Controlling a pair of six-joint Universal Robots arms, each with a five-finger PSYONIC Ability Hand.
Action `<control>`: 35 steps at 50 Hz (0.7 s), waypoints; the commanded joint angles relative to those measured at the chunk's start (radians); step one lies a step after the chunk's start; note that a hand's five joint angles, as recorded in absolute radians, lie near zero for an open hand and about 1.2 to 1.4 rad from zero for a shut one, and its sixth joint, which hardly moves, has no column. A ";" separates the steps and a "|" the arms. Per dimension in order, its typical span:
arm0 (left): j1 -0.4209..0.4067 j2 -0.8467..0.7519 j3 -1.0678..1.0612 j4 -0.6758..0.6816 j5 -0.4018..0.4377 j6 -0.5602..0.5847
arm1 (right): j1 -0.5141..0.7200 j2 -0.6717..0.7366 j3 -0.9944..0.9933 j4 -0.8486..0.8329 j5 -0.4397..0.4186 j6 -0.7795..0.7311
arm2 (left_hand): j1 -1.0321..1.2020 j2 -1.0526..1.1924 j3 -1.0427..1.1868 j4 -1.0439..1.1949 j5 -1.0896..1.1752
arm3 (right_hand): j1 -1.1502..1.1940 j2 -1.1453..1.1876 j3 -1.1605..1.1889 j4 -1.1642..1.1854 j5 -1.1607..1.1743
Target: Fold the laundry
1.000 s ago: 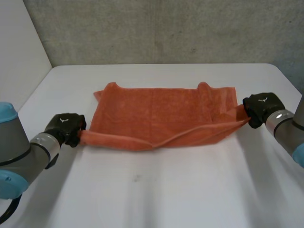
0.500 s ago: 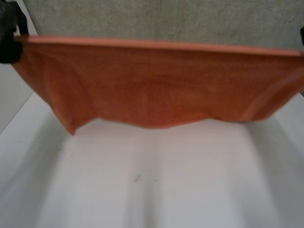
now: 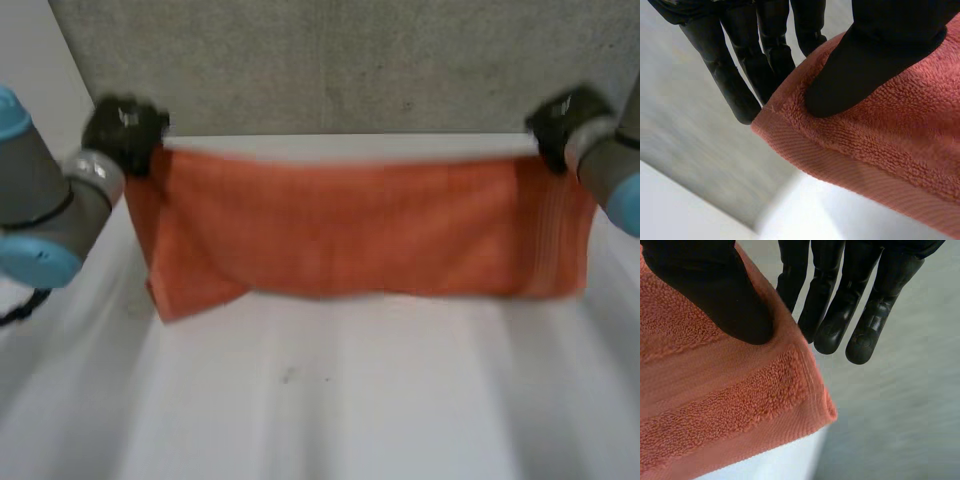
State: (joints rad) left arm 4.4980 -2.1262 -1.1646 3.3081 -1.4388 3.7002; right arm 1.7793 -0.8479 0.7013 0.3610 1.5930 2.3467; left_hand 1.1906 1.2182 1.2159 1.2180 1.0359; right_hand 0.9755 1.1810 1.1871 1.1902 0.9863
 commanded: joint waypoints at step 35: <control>-0.007 -0.071 -0.495 0.400 -0.014 -0.163 | 0.006 -0.080 0.649 -0.378 -0.145 0.151 | 0.206 0.178 0.180 0.178 0.186 | 0.421 0.215 0.209 0.206 0.235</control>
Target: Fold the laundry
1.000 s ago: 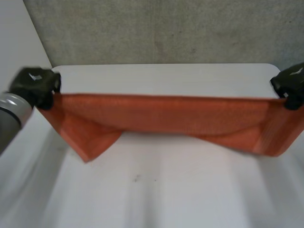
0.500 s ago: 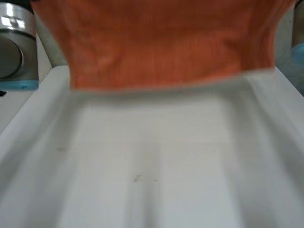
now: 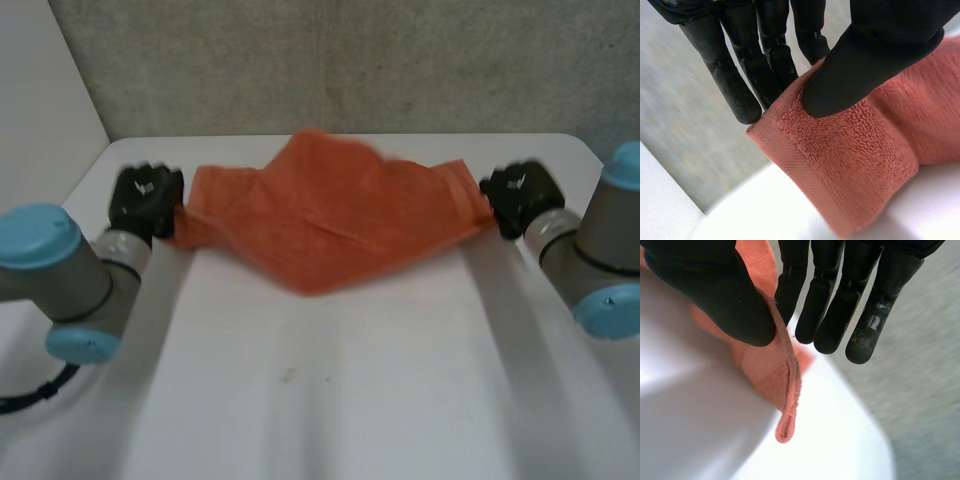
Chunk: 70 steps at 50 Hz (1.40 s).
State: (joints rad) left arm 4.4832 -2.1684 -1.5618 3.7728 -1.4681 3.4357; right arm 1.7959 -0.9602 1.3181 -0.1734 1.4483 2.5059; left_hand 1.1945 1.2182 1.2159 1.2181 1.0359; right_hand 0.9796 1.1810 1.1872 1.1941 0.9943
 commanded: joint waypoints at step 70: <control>0.024 -0.139 0.223 -0.277 0.014 0.261 | -0.055 0.247 -0.275 0.049 0.026 -0.206 | 0.202 0.178 0.180 0.178 0.186 | 0.417 0.215 0.209 0.202 0.227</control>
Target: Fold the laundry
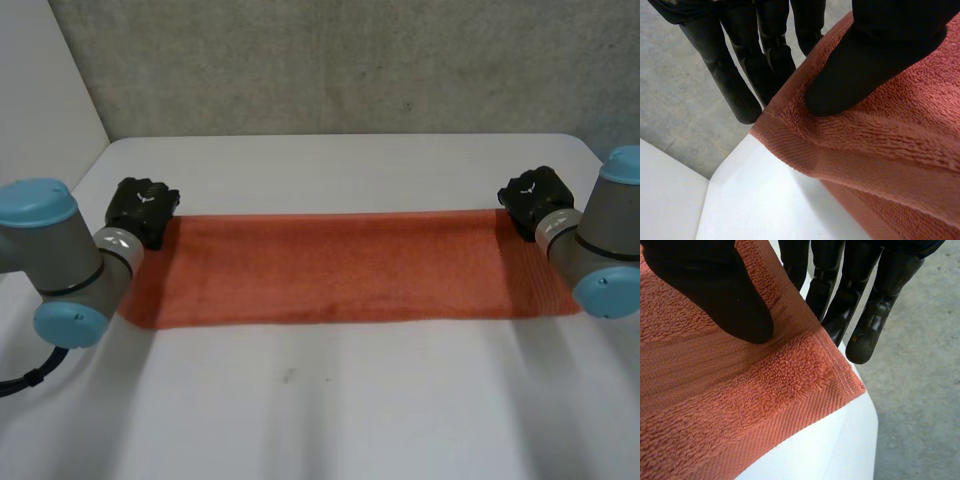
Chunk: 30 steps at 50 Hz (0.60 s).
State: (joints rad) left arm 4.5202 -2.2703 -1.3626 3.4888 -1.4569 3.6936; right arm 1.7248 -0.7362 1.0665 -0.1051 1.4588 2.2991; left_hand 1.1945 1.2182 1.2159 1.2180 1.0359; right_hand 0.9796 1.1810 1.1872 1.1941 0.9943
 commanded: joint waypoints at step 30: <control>-0.122 0.446 -0.406 0.012 0.003 -0.101 | -0.085 -0.555 0.486 0.028 -0.146 0.404 | -1.020 -1.044 -1.041 -1.044 -1.036 | -0.805 -1.006 -1.013 -1.020 -0.994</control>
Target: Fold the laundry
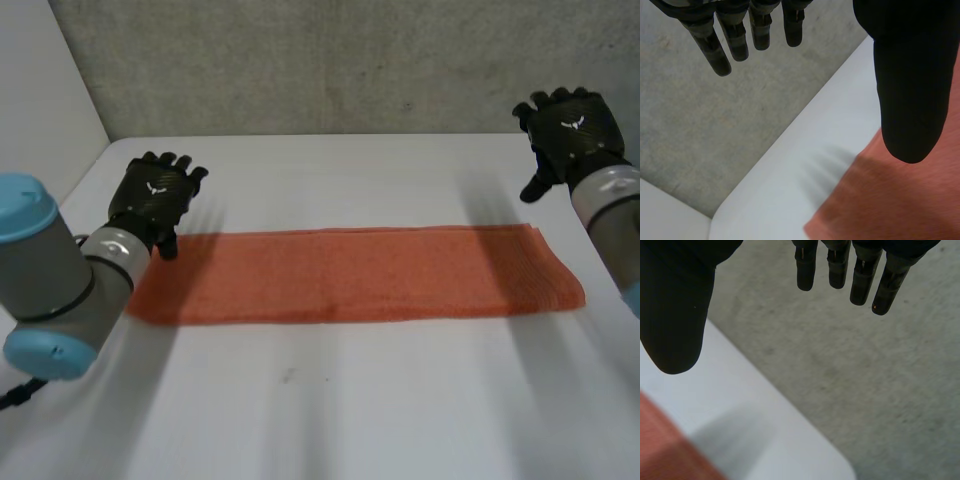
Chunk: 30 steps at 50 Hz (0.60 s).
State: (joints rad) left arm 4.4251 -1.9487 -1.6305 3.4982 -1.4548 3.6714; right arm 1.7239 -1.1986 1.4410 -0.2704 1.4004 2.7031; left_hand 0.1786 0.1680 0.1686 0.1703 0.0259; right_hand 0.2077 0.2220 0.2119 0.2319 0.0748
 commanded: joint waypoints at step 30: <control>0.023 0.142 -0.218 0.005 0.002 -0.329 | -0.228 0.129 0.226 0.137 -0.159 -0.186 | -0.004 0.007 0.006 0.004 -0.026 | 0.462 0.447 0.457 0.437 0.420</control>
State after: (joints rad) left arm 4.4489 -1.8076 -1.8411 3.5022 -1.4527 3.3399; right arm 1.5071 -1.1014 1.6738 -0.1099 1.2361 2.5402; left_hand 0.1786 0.1645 0.1689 0.1682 0.0258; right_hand 0.4549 0.5326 0.5330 0.5351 0.3405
